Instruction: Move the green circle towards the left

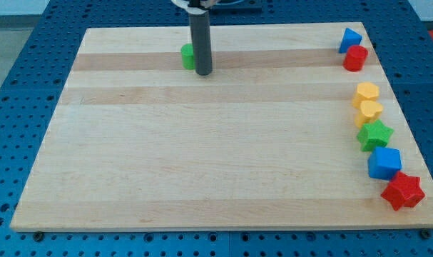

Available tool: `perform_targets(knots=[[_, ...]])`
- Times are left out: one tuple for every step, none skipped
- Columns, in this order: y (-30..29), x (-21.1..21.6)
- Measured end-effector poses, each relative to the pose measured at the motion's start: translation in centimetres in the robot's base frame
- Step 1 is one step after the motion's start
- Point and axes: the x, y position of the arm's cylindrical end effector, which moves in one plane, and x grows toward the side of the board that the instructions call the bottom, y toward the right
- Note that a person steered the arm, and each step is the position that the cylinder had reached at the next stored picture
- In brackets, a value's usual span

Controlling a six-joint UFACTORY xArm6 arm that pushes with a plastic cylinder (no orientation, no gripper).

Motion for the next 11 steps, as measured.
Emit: perform_targets(knots=[[0.8, 0.0], [0.8, -0.3], [0.7, -1.8], [0.0, -2.8], [-1.2, -3.0], [-1.9, -3.0], [-2.5, -3.0], [-2.9, -3.3], [-3.6, -3.7], [-4.6, -3.7], [-5.5, -3.7]])
